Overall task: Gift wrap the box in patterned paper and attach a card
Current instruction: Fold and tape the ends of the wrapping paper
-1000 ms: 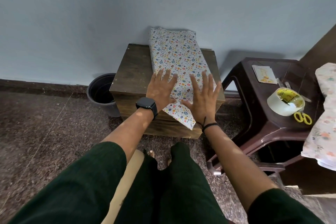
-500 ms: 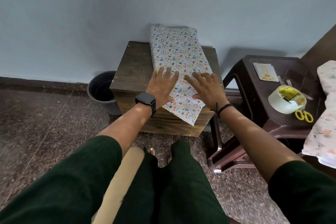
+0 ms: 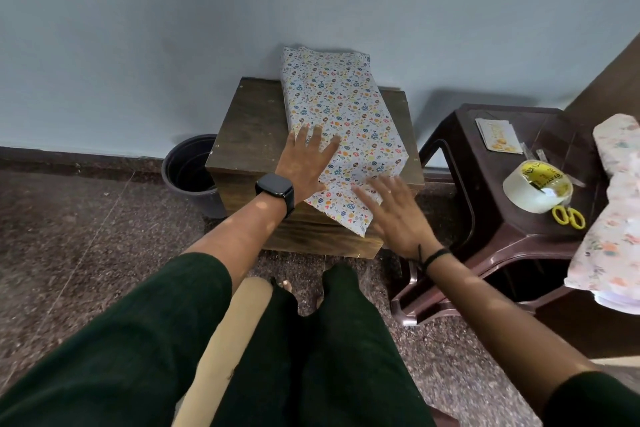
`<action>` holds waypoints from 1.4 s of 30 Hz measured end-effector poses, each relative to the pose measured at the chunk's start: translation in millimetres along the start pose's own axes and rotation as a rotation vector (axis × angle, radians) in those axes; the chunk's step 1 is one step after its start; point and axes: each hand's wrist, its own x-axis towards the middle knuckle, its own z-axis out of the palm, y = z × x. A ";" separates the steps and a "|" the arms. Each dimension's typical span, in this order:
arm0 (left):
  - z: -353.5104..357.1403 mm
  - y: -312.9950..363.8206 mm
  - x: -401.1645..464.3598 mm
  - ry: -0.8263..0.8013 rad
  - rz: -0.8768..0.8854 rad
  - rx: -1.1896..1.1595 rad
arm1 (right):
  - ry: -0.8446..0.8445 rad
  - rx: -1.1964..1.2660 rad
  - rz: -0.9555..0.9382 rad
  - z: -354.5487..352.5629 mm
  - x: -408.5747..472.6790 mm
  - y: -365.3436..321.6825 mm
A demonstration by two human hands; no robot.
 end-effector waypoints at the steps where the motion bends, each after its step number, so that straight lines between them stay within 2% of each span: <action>1: 0.2 0.7 -0.2 -0.003 -0.002 0.003 | 0.002 0.011 -0.044 4.6 -4.4 -7.3; 5: -0.2 1.4 -0.1 -0.015 -0.007 0.019 | -0.001 0.053 -0.047 7.2 -8.3 -21.8; 11: 0.8 1.4 -0.2 -0.007 -0.010 0.016 | 0.113 0.080 -0.129 5.2 -2.1 -17.7; 15: 0.7 1.5 -0.6 -0.004 -0.014 0.015 | 0.228 0.136 -0.112 -0.8 4.6 -13.9; 17: 0.9 1.6 -0.4 -0.007 -0.012 0.009 | 0.230 0.178 -0.095 -6.8 10.3 -11.2; 23: -0.4 1.8 -0.4 -0.013 -0.019 0.002 | 0.016 0.316 -0.083 -29.0 33.2 3.8; 27: -1.2 2.4 -1.9 -0.011 -0.020 -0.009 | -0.112 0.292 -0.078 -44.4 58.2 14.4; 33: 0.1 1.7 -1.8 0.006 -0.006 -0.015 | -0.229 0.211 -0.091 -59.3 84.7 23.1; 42: -0.9 -4.4 -2.8 -0.031 0.037 -0.012 | -0.373 0.304 0.004 -68.6 102.2 28.8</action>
